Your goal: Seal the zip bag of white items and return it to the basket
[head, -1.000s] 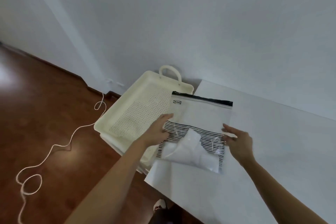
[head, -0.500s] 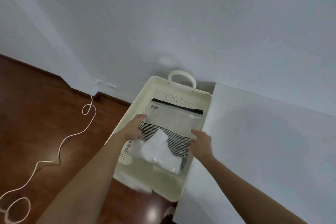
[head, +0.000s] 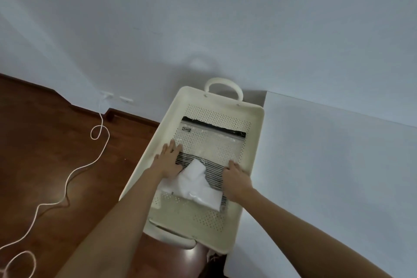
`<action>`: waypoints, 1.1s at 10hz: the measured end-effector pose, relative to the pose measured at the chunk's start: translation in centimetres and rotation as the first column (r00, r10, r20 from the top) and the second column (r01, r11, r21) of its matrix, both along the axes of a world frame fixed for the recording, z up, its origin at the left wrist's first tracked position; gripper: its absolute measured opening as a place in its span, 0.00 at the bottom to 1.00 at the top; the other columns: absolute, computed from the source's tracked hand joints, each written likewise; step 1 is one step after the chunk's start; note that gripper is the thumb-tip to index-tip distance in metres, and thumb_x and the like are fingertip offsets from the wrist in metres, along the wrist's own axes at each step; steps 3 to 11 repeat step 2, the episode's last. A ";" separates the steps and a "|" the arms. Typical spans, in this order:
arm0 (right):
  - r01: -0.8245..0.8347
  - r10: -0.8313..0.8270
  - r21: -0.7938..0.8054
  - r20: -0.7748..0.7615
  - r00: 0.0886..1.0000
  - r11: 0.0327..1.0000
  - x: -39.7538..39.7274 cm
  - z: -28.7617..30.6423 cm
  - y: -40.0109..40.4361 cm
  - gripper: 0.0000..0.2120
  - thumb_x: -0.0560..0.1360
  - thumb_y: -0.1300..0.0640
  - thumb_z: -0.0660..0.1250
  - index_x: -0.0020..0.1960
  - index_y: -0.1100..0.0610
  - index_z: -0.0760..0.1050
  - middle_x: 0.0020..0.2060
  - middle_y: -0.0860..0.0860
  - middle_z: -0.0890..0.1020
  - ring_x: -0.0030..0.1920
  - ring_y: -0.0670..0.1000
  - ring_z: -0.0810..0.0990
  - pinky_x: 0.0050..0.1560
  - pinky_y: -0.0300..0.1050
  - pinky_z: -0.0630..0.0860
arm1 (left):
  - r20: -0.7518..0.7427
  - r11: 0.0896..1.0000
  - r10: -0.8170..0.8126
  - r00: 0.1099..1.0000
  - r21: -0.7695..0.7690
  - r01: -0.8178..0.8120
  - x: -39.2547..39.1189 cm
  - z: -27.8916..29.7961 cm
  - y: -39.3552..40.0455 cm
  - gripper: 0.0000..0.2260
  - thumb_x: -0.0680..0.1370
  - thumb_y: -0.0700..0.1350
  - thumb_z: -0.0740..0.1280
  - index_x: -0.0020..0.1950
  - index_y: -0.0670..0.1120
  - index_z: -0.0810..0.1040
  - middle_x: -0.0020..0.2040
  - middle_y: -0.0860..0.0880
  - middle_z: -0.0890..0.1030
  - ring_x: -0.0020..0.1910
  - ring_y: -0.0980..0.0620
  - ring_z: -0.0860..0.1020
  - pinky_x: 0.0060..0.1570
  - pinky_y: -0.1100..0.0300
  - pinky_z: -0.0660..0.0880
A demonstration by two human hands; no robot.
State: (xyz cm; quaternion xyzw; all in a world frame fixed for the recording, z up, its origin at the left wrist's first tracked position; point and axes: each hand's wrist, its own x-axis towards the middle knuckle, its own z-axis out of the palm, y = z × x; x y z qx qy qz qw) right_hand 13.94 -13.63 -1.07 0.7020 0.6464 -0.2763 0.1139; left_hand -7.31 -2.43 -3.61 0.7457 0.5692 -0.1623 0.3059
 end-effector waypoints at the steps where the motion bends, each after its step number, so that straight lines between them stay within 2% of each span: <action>1: -0.043 0.055 0.091 -0.134 0.989 0.995 1.1 0.4 -0.6 0.24 0.76 0.63 0.64 0.71 0.62 0.65 0.77 0.59 0.55 0.78 0.59 0.52 0.76 0.55 0.58 | 0.020 0.997 0.076 0.997 0.011 -0.076 0.4 0.6 -0.2 0.34 0.79 0.43 0.60 0.80 0.49 0.43 0.80 0.45 0.38 0.79 0.42 0.40 0.75 0.37 0.49; 2: 0.078 0.014 0.267 -0.326 0.945 0.960 3.2 1.8 -2.0 0.28 0.79 0.58 0.62 0.77 0.57 0.58 0.79 0.56 0.50 0.79 0.56 0.45 0.77 0.50 0.49 | 0.062 0.978 0.125 0.990 0.158 -0.134 1.5 1.5 -0.7 0.35 0.80 0.41 0.60 0.80 0.47 0.41 0.80 0.45 0.36 0.79 0.42 0.39 0.74 0.36 0.50; 11: 0.078 0.014 0.267 -0.326 0.945 0.960 3.2 1.8 -2.0 0.28 0.79 0.58 0.62 0.77 0.57 0.58 0.79 0.56 0.50 0.79 0.56 0.45 0.77 0.50 0.49 | 0.062 0.978 0.125 0.990 0.158 -0.134 1.5 1.5 -0.7 0.35 0.80 0.41 0.60 0.80 0.47 0.41 0.80 0.45 0.36 0.79 0.42 0.39 0.74 0.36 0.50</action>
